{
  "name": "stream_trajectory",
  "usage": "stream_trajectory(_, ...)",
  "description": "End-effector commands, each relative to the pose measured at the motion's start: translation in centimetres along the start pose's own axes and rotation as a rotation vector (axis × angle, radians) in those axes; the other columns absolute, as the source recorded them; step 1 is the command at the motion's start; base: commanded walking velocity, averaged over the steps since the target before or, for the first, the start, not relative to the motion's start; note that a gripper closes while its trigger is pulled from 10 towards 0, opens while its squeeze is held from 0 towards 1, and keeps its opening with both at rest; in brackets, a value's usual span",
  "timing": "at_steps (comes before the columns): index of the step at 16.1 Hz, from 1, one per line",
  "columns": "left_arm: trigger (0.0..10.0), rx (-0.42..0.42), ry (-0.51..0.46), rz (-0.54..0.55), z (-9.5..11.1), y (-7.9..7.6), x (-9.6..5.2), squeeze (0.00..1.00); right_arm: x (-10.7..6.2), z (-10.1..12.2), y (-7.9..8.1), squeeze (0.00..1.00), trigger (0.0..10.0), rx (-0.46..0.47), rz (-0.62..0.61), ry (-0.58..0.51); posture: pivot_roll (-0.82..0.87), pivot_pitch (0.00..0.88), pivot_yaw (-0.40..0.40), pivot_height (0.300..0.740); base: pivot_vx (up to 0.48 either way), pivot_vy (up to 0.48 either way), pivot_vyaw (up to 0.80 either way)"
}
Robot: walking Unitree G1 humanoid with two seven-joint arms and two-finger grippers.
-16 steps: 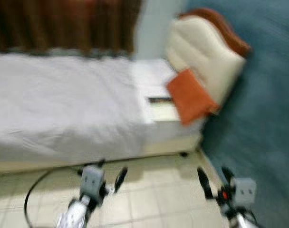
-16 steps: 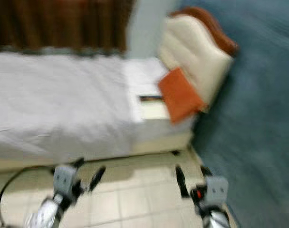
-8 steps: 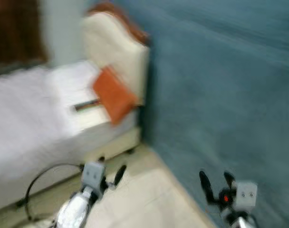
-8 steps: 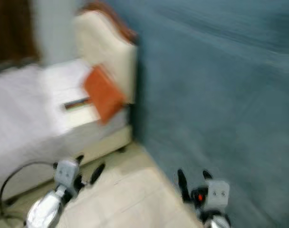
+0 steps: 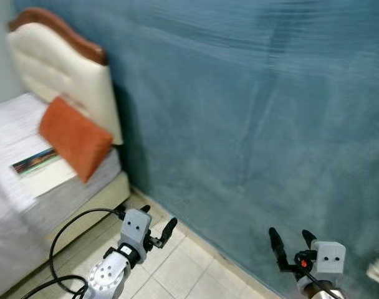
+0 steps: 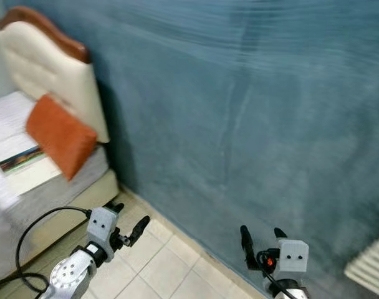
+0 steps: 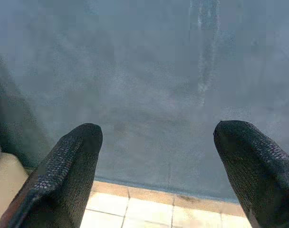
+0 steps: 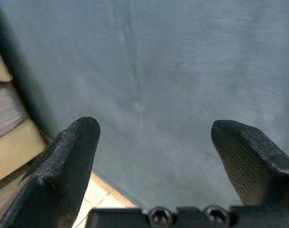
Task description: Clean up the room
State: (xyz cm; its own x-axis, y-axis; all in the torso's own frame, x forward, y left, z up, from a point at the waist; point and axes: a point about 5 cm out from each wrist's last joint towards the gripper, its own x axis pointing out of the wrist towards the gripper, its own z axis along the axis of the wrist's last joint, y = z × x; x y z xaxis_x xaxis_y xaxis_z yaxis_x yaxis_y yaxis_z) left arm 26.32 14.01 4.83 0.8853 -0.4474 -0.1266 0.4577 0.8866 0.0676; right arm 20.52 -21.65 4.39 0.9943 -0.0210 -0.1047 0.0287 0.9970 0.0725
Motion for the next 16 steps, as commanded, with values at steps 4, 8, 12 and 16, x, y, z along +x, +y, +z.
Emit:
stream_trajectory(4, 10.0, -0.042, 0.013, 0.029, -0.2, 0.5, 0.3, 0.00, 0.1, 0.3, -0.2, 0.01, 10.0, 0.001, -0.016, -0.006, -0.09, 0.000, -0.023, 0.740, 0.000, 0.000, -0.79)
stream_trajectory(8, 10.0, -0.033, -0.019, 0.007, 0.2, -0.1, 0.6, 0.00, 0.3, 0.2, -0.2, 0.01, 10.0, 0.003, -0.017, 0.002, -0.10, 0.000, -0.021, 0.740, 0.000, -0.233, -0.79)
stream_trajectory(12, 10.0, -0.027, -0.036, 0.036, 0.7, -0.1, 1.5, 0.00, 0.7, 0.3, -0.3, 0.01, 10.0, -0.009, -0.012, -0.002, -0.11, 0.000, -0.013, 0.740, 0.000, -0.459, -0.79)
stream_trajectory(16, 10.0, -0.053, -0.074, 0.120, 1.3, -0.3, 1.7, 0.00, 1.3, 0.7, -0.3, 0.00, 10.0, 0.041, -0.004, -0.022, -0.12, 0.000, 0.000, 0.740, 0.000, -0.442, -0.20)
